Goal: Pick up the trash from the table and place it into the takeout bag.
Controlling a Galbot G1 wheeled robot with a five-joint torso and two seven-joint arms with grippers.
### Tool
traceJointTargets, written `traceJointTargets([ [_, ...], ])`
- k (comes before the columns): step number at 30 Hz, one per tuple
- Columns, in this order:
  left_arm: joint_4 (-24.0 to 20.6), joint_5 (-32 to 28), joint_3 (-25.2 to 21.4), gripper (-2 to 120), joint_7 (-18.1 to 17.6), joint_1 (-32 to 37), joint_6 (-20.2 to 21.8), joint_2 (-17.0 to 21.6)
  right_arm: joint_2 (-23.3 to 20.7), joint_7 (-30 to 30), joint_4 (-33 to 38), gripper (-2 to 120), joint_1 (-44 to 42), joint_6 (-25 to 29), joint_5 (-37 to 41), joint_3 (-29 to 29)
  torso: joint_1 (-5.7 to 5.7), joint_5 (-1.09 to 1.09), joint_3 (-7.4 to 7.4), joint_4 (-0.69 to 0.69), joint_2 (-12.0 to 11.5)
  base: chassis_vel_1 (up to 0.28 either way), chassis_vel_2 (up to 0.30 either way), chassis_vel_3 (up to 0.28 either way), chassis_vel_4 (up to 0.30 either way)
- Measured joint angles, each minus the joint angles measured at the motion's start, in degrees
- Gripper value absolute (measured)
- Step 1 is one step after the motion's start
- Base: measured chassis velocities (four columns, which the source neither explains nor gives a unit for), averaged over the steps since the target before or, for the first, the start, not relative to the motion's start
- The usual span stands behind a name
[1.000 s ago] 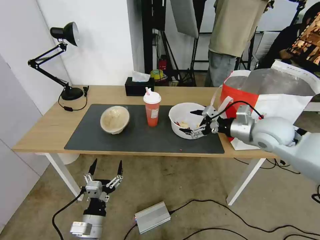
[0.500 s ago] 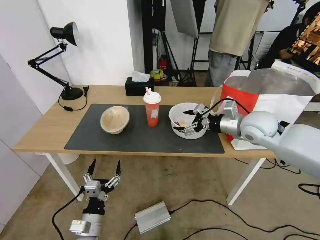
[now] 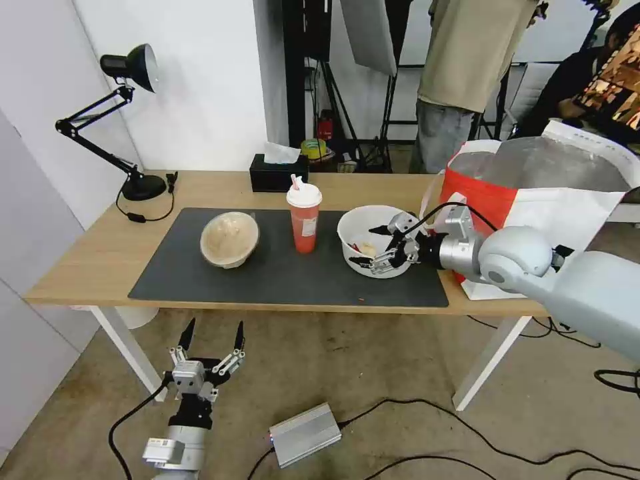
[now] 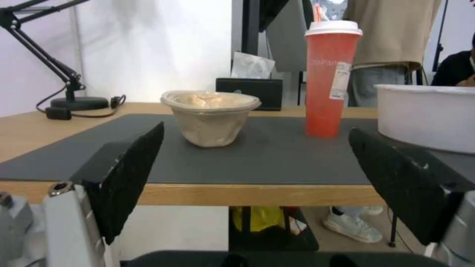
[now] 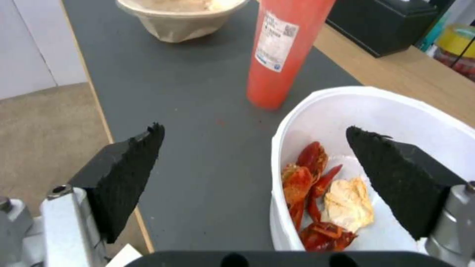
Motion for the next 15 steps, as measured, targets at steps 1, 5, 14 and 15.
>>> traceJointTargets([
  [1,0.0,0.0,0.0,100,0.0,0.0,0.0,0.0,0.0,0.0,0.0,95,0.0,0.0,0.0,0.0,0.0,0.0,0.0,0.0,0.0,0.0,0.0,0.0,0.0],
  [5,0.35,-0.12,-0.05,100,0.03,-0.06,-0.21,0.03,0.58,0.02,-0.95,95,-0.89,-0.05,-0.1,0.08,0.0,0.0,0.0,0.0,0.0,0.0,0.0,0.0,0.0],
  [14,1.09,-0.19,-0.1,100,0.06,-0.42,-0.49,0.06,1.61,0.06,-2.74,95,-2.06,-0.05,-0.72,0.07,0.0,0.0,0.0,0.0,0.0,0.0,0.0,0.0,0.0],
  [15,1.17,-0.2,-0.12,100,0.07,-0.51,-0.5,0.06,1.84,0.05,-3.19,95,-2.4,-0.02,-1.07,0.15,0.0,0.0,0.0,0.0,0.0,0.0,0.0,0.0,0.0],
])
